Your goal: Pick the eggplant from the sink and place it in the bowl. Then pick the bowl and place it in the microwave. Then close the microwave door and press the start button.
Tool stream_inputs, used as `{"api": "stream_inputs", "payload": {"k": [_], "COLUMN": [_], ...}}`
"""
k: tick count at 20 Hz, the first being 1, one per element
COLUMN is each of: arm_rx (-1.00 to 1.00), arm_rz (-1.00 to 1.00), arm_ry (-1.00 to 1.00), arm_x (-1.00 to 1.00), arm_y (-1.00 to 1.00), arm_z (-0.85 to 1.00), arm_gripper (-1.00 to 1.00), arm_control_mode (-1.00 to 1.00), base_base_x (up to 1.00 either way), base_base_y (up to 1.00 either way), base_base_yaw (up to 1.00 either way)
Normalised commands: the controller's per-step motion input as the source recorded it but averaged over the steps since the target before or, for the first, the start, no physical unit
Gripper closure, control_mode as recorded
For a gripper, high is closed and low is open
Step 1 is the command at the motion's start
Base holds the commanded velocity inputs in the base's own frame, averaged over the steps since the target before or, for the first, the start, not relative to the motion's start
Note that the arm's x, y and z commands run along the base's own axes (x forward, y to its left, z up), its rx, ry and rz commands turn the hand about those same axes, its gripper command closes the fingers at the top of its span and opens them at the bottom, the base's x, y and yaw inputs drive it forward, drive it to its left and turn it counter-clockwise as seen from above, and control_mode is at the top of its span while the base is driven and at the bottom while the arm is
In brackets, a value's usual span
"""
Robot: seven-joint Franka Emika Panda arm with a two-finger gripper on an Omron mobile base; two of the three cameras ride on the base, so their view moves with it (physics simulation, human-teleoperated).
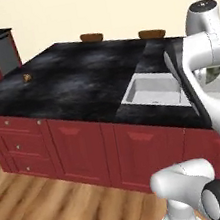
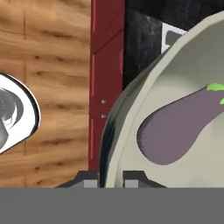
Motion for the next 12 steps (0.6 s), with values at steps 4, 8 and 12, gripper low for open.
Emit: {"api": "stream_inputs", "payload": {"k": [4,8,12], "arm_rx": [0.00,0.00,0.00], "arm_rz": [0.00,0.00,0.00], "arm_ry": [0.00,0.00,0.00], "arm_x": [0.00,0.00,0.00], "arm_y": [0.00,0.00,0.00], "arm_z": [0.00,0.00,0.00], "arm_gripper": [1.00,1.00,1.00], "arm_control_mode": [1.00,1.00,1.00], "base_base_x": [-0.52,-0.43,-0.34], "base_base_y": [0.00,0.00,0.00], "base_base_yaw": [0.86,0.79,0.79]}}
